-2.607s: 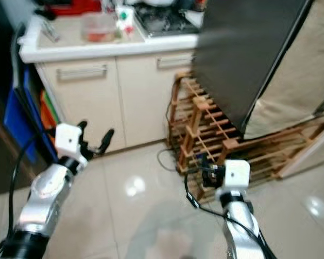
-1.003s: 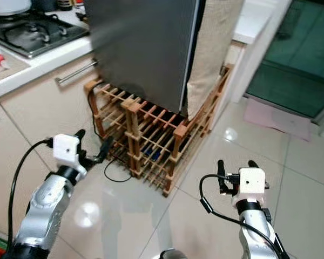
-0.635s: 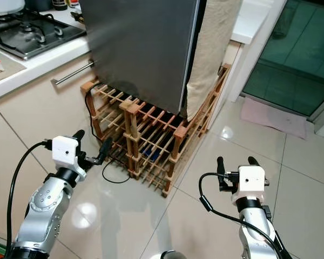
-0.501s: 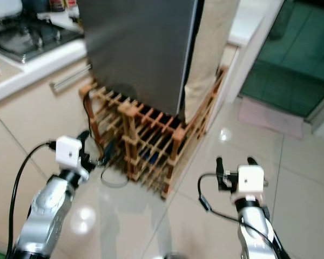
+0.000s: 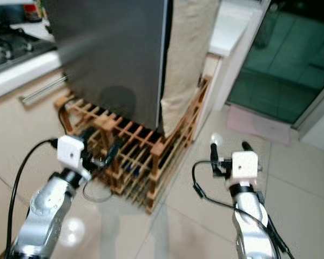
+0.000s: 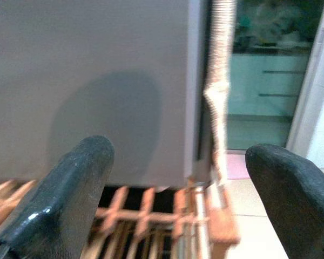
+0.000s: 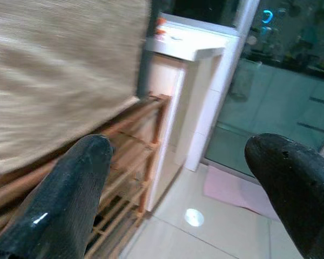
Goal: Restocking fridge
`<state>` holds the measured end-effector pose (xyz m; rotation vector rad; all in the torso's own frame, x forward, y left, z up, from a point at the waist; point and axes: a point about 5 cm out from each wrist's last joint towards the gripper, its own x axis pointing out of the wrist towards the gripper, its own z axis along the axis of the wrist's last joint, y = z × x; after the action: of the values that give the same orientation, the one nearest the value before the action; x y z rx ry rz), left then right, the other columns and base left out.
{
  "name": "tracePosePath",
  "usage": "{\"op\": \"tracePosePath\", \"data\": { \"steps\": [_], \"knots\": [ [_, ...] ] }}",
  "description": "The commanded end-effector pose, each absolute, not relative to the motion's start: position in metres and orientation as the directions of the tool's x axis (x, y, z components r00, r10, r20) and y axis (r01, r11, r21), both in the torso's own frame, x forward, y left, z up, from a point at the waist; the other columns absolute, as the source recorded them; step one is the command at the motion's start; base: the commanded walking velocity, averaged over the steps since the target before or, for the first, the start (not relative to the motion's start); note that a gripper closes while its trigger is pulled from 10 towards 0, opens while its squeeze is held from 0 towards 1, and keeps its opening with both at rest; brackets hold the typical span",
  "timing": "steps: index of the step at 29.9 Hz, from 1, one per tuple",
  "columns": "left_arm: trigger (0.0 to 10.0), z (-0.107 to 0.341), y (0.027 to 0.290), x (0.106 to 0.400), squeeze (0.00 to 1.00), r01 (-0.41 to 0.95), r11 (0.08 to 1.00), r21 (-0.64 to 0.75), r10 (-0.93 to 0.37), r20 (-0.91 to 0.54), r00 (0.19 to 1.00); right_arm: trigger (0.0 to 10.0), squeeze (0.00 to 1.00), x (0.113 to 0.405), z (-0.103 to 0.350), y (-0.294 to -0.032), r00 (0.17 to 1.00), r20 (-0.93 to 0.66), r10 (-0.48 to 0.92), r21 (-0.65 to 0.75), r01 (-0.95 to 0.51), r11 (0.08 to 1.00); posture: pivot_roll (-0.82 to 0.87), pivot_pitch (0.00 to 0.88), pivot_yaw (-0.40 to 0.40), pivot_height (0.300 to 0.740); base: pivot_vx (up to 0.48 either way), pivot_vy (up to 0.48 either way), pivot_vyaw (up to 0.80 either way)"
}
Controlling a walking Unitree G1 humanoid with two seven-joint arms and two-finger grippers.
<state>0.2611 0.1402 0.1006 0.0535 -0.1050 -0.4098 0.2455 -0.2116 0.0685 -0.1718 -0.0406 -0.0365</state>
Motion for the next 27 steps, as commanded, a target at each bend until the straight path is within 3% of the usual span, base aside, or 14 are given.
{"op": "tracePosePath", "data": {
  "steps": [1, 10, 14, 23, 27],
  "knots": [
    [10.0, 0.105, 0.13, 0.263, 0.0, 0.424, 0.903, 0.065, -0.429, 0.112, 0.896, 10.0, 0.0, 0.244, 0.068, -0.221, 0.998, 0.029, -0.053, -0.189, 0.057, 0.98, -0.05, 0.0, -0.03, 0.74, 0.345, -0.33, 0.0],
    [10.0, 0.107, 0.134, 0.266, 0.0, 0.404, 0.912, 0.067, -0.409, 0.107, 0.906, 10.0, 0.0, 0.245, 0.068, -0.219, 0.999, 0.021, -0.045, -0.193, 0.048, 0.98, -0.05, 0.0, -0.028, 0.74, 0.379, -0.287, 0.0],
    [10.0, 0.107, 0.136, 0.272, 0.0, 0.374, 0.925, 0.059, -0.378, 0.094, 0.921, 10.0, 0.0, 0.246, 0.068, -0.218, 0.999, 0.017, -0.037, -0.194, 0.04, 0.98, -0.05, 0.0, -0.026, 0.74, 0.466, 0.0, 0.0],
    [10.0, 0.119, 0.147, 0.297, 0.0, 0.25, 0.967, 0.049, -0.253, 0.096, 0.963, 10.0, 0.0, 0.246, 0.068, -0.217, 1.0, 0.013, -0.026, -0.194, 0.029, 0.98, -0.06, 0.0, -0.023, 0.74, 0.0, 0.0, 0.0],
    [10.0, 0.129, 0.146, 0.3, 0.0, 0.254, 0.967, 0.026, -0.255, 0.126, 0.959, 10.0, 0.0, 0.243, 0.067, -0.218, 1.0, 0.005, -0.025, -0.197, 0.026, 0.98, -0.07, 0.0, -0.019, 0.74, 0.0, 0.0, 0.0]
  ]
}}
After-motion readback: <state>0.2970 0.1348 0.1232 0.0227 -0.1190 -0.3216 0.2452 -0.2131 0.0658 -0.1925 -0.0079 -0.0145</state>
